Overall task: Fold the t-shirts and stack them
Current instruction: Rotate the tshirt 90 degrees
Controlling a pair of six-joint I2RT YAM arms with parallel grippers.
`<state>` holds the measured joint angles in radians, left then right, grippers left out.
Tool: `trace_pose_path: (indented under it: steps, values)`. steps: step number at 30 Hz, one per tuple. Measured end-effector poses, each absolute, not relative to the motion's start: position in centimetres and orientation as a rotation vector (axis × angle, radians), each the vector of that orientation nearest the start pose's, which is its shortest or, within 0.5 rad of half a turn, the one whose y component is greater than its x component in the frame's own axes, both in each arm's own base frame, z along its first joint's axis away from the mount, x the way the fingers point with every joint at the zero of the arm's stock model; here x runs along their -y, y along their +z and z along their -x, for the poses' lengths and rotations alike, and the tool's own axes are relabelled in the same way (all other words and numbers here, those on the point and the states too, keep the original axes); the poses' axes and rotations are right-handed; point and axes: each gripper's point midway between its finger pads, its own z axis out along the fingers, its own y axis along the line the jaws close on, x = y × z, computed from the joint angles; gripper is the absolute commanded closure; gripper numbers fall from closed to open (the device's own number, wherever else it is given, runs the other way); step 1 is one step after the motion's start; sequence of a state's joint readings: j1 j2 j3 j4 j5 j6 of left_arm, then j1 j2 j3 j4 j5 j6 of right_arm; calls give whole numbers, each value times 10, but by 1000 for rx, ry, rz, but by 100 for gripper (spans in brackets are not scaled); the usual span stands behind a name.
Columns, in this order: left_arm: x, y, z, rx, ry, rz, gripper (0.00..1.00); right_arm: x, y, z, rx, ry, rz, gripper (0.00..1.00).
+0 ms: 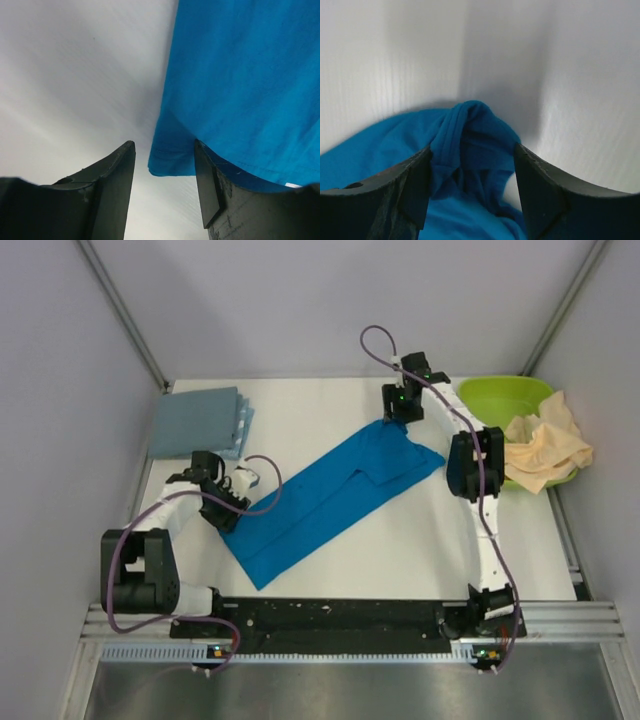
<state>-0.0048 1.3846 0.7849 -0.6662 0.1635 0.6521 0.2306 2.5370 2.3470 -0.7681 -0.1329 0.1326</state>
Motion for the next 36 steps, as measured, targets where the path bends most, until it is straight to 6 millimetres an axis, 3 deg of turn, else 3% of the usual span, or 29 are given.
trace_pose_path:
  steps: [3,5,8,11,15,18,19,21,24,25,28,30,31,35,36]
  values:
    - [5,30,-248,-2656,-92,-943,45,-140,64,-539,-2589,188,179,35]
    - [5,27,-247,-2670,-103,-949,48,-124,84,-516,-2585,113,174,35]
    - [4,20,-245,-2697,-104,-958,65,-106,118,-488,-2542,55,137,36]
    - [4,17,-244,-2706,-113,-969,79,-92,130,-468,-2512,25,79,40]
    - [6,16,-241,-2695,-125,-998,95,-78,99,-447,-2576,11,-4,46]
    - [7,16,-238,-2661,-111,-1027,94,-67,59,-432,-2676,-10,-68,54]
    - [6,16,-237,-2646,-105,-1038,92,-64,48,-429,-2703,-17,-81,58]
    - [6,16,-233,-2624,-100,-1072,85,-61,29,-424,-2749,-24,-101,79]
    - [8,17,-216,-2619,-139,-1139,63,-65,30,-430,-2741,4,-102,99]
    - [10,18,-202,-2636,-181,-1169,53,-67,30,-433,-2747,16,-97,100]
    - [16,26,-176,-2651,-279,-1232,39,-75,28,-455,-2761,54,-71,100]
    - [22,38,-169,-2629,-331,-1253,23,-83,30,-482,-2737,104,-61,100]
    - [27,48,-169,-2608,-365,-1258,20,-89,31,-501,-2720,134,-57,100]
    - [56,94,-197,-2447,-498,-1252,20,-110,38,-583,-2575,250,-45,100]
    - [69,108,-206,-2387,-537,-1266,21,-115,41,-600,-2531,285,-47,96]
